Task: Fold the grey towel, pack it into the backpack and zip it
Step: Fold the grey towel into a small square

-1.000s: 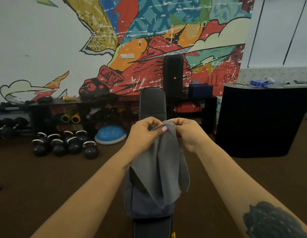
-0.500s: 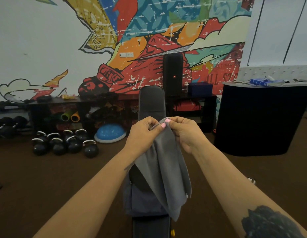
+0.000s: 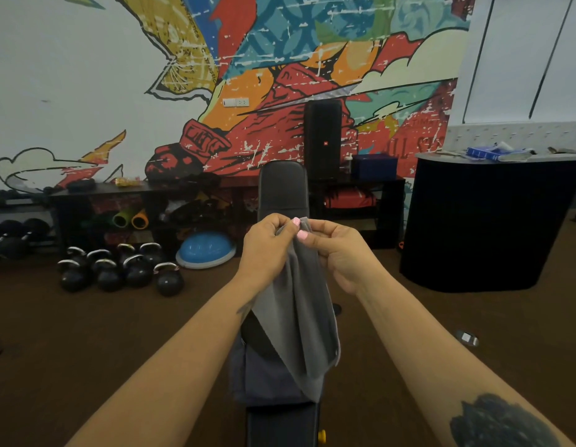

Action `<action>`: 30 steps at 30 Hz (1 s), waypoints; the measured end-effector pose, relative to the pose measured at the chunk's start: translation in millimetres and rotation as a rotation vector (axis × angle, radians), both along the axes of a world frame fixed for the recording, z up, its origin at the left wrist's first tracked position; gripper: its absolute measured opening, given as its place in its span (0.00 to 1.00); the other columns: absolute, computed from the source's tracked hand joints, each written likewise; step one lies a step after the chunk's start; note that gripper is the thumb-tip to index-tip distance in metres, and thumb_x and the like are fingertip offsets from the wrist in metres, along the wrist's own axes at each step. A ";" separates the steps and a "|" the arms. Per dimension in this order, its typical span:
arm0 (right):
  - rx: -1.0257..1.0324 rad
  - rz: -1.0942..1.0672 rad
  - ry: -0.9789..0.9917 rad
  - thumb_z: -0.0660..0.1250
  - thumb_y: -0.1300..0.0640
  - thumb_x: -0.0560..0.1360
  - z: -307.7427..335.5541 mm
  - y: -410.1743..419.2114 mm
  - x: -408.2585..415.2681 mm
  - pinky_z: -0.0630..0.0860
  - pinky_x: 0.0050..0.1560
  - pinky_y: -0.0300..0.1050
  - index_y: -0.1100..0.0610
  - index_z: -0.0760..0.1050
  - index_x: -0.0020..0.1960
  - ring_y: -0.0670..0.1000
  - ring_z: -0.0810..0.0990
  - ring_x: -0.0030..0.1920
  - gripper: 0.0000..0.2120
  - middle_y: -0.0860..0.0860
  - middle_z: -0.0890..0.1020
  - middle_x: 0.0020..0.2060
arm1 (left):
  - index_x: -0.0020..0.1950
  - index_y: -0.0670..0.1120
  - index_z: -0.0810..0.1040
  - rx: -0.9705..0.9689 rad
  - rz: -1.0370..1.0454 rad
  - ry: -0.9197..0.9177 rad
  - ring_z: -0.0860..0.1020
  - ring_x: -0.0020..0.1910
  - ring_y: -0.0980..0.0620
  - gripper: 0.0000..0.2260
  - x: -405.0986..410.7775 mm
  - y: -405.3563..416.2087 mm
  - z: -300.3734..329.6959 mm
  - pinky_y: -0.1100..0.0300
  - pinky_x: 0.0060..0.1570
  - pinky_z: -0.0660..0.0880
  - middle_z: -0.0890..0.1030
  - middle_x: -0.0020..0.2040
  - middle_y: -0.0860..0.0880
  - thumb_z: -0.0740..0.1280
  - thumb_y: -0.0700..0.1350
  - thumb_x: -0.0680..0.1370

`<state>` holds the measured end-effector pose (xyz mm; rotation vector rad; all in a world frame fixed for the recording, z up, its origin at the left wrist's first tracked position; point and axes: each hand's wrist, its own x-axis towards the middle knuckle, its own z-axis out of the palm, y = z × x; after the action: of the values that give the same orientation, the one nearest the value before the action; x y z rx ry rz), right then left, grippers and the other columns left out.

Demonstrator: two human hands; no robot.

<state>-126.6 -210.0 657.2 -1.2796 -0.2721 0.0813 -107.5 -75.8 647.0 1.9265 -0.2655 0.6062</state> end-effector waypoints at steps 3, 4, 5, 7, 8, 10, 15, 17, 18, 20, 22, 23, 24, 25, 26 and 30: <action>-0.025 -0.043 -0.008 0.68 0.66 0.73 0.0 0.5 0.3 0.81 0.46 0.38 0.59 0.79 0.55 0.48 0.84 0.47 0.11 0.51 0.85 0.45 | 0.42 0.46 0.78 -0.046 -0.030 0.033 0.76 0.39 0.56 0.10 -1.3 -3.0 0.8 0.60 0.41 0.74 0.79 0.39 0.50 0.63 0.49 0.79; -0.044 -0.078 -0.004 0.68 0.64 0.74 -0.2 0.6 0.9 0.81 0.45 0.38 0.58 0.80 0.53 0.48 0.84 0.47 0.09 0.51 0.85 0.45 | 0.42 0.47 0.78 -0.052 -0.041 0.037 0.75 0.39 0.57 0.09 -1.7 -4.0 0.6 0.62 0.40 0.73 0.79 0.39 0.50 0.63 0.49 0.79; -0.075 -0.120 -0.004 0.69 0.62 0.74 -0.5 0.3 1.7 0.81 0.45 0.39 0.57 0.81 0.51 0.49 0.84 0.48 0.07 0.52 0.85 0.46 | 0.42 0.48 0.77 -0.053 -0.052 0.041 0.75 0.38 0.58 0.09 -2.5 -4.9 0.7 0.66 0.38 0.73 0.78 0.38 0.52 0.63 0.49 0.79; -0.156 -0.198 -0.014 0.69 0.58 0.74 -1.5 -0.9 3.5 0.80 0.46 0.40 0.55 0.81 0.49 0.50 0.83 0.50 0.05 0.52 0.85 0.47 | 0.42 0.48 0.78 -0.045 -0.080 0.049 0.75 0.37 0.60 0.09 -4.8 -6.3 1.1 0.72 0.35 0.71 0.78 0.38 0.54 0.63 0.49 0.79; -0.188 -0.224 -0.019 0.69 0.57 0.74 -1.9 -1.7 4.2 0.80 0.47 0.40 0.55 0.81 0.48 0.50 0.83 0.50 0.04 0.52 0.85 0.47 | 0.43 0.48 0.78 -0.038 -0.100 0.052 0.75 0.37 0.60 0.09 -5.1 -6.3 0.9 0.74 0.35 0.71 0.78 0.38 0.54 0.63 0.49 0.79; -0.221 -0.248 -0.029 0.69 0.56 0.74 -2.1 -3.2 4.1 0.80 0.47 0.40 0.56 0.81 0.46 0.50 0.83 0.49 0.04 0.53 0.85 0.46 | 0.43 0.47 0.77 -0.004 -0.123 0.049 0.75 0.38 0.60 0.10 -6.4 -5.1 -0.6 0.71 0.37 0.72 0.79 0.39 0.51 0.62 0.50 0.79; -0.321 -0.263 -0.095 0.69 0.56 0.74 -1.3 -6.1 2.9 0.75 0.38 0.29 0.55 0.81 0.44 0.42 0.81 0.44 0.04 0.47 0.84 0.40 | 0.47 0.45 0.76 0.079 -0.144 0.054 0.76 0.46 0.49 0.08 -4.2 -3.2 -3.8 0.55 0.48 0.74 0.78 0.47 0.44 0.61 0.48 0.80; -0.351 -0.261 -0.115 0.69 0.56 0.74 -0.4 -7.5 3.2 0.73 0.33 0.24 0.54 0.80 0.42 0.39 0.80 0.41 0.03 0.45 0.83 0.38 | 0.47 0.47 0.72 0.035 -0.194 0.119 0.73 0.44 0.54 0.04 -4.1 -4.0 -2.8 0.58 0.46 0.71 0.76 0.44 0.49 0.61 0.45 0.80; -0.366 -0.257 -0.125 0.69 0.56 0.74 0.4 -8.3 3.6 0.73 0.32 0.23 0.54 0.80 0.42 0.38 0.79 0.40 0.03 0.45 0.82 0.37 | 0.49 0.47 0.71 0.007 -0.219 0.166 0.72 0.45 0.56 0.02 -3.0 -4.2 -2.8 0.60 0.46 0.71 0.75 0.45 0.51 0.61 0.44 0.80; -0.397 -0.250 -0.150 0.70 0.57 0.74 2.4 -10.5 4.6 0.74 0.38 0.27 0.53 0.81 0.43 0.39 0.79 0.43 0.02 0.46 0.83 0.39 | 0.53 0.48 0.71 -0.036 -0.269 0.260 0.73 0.49 0.55 0.05 0.6 -4.0 -4.1 0.59 0.51 0.71 0.75 0.50 0.50 0.61 0.47 0.79; -0.426 -0.248 -0.182 0.70 0.57 0.73 4.8 -13.2 5.6 0.74 0.43 0.30 0.55 0.82 0.45 0.41 0.80 0.46 0.03 0.47 0.83 0.40 | 0.52 0.50 0.73 -0.039 -0.289 0.305 0.75 0.53 0.53 0.09 3.2 -3.1 -4.5 0.54 0.56 0.72 0.77 0.53 0.49 0.61 0.53 0.76; -0.427 -0.249 -0.195 0.70 0.58 0.73 6.3 -14.6 6.0 0.75 0.44 0.30 0.56 0.82 0.46 0.41 0.80 0.46 0.04 0.47 0.83 0.41 | 0.50 0.52 0.75 -0.027 -0.290 0.307 0.76 0.52 0.53 0.09 3.6 -2.5 -3.8 0.53 0.56 0.72 0.78 0.51 0.49 0.61 0.55 0.75; -0.423 -0.252 -0.207 0.71 0.58 0.73 7.7 -16.1 6.4 0.76 0.44 0.30 0.57 0.82 0.47 0.41 0.80 0.45 0.05 0.47 0.83 0.41 | 0.47 0.53 0.76 -0.009 -0.295 0.306 0.76 0.50 0.53 0.08 3.8 -1.7 -2.4 0.53 0.54 0.73 0.79 0.49 0.50 0.62 0.56 0.76; -0.414 -0.259 -0.215 0.71 0.59 0.72 9.1 -17.7 6.5 0.78 0.46 0.32 0.58 0.82 0.48 0.42 0.81 0.45 0.05 0.48 0.83 0.40 | 0.44 0.53 0.77 0.005 -0.310 0.304 0.76 0.47 0.54 0.08 3.3 -1.3 -0.2 0.54 0.51 0.72 0.80 0.45 0.52 0.62 0.55 0.78; -0.403 -0.271 -0.219 0.73 0.59 0.71 10.4 -18.6 6.7 0.79 0.49 0.35 0.58 0.81 0.47 0.44 0.82 0.45 0.05 0.49 0.83 0.40 | 0.42 0.53 0.77 0.013 -0.326 0.303 0.76 0.44 0.55 0.09 3.1 -0.7 2.2 0.55 0.49 0.71 0.80 0.43 0.53 0.62 0.53 0.78; -0.392 -0.341 -0.230 0.77 0.57 0.67 13.4 -20.4 7.8 0.79 0.50 0.47 0.56 0.68 0.37 0.54 0.78 0.39 0.16 0.53 0.76 0.31 | 0.43 0.52 0.80 0.048 -0.344 0.285 0.79 0.47 0.54 0.08 1.0 -1.3 17.8 0.58 0.50 0.73 0.82 0.45 0.52 0.63 0.51 0.79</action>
<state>-118.8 -230.4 670.6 -1.7125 -0.2370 -0.3201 -106.5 -77.1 664.7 1.9266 -0.4191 0.0970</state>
